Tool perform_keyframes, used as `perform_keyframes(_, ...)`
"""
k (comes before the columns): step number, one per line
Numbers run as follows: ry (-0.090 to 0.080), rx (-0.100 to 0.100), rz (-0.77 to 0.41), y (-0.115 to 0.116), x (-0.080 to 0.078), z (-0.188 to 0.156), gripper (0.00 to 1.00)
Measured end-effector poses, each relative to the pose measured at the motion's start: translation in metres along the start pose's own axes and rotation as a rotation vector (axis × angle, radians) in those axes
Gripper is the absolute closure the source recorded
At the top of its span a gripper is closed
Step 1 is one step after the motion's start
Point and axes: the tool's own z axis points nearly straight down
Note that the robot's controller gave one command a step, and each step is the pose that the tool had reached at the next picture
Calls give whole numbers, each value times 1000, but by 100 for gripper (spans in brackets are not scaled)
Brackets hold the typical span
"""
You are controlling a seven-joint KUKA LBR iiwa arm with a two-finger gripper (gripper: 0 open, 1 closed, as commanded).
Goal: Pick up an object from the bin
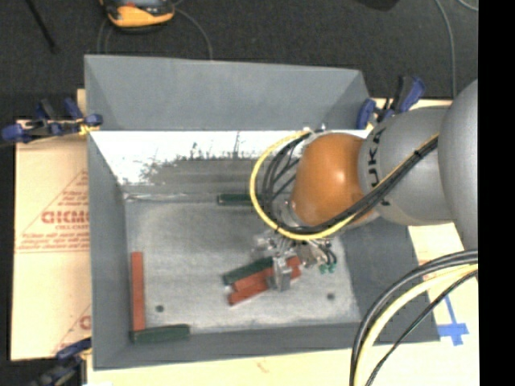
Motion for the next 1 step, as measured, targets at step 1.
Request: perform_keyframes(1, -4, 3, -456, 2, 35, -146, 100)
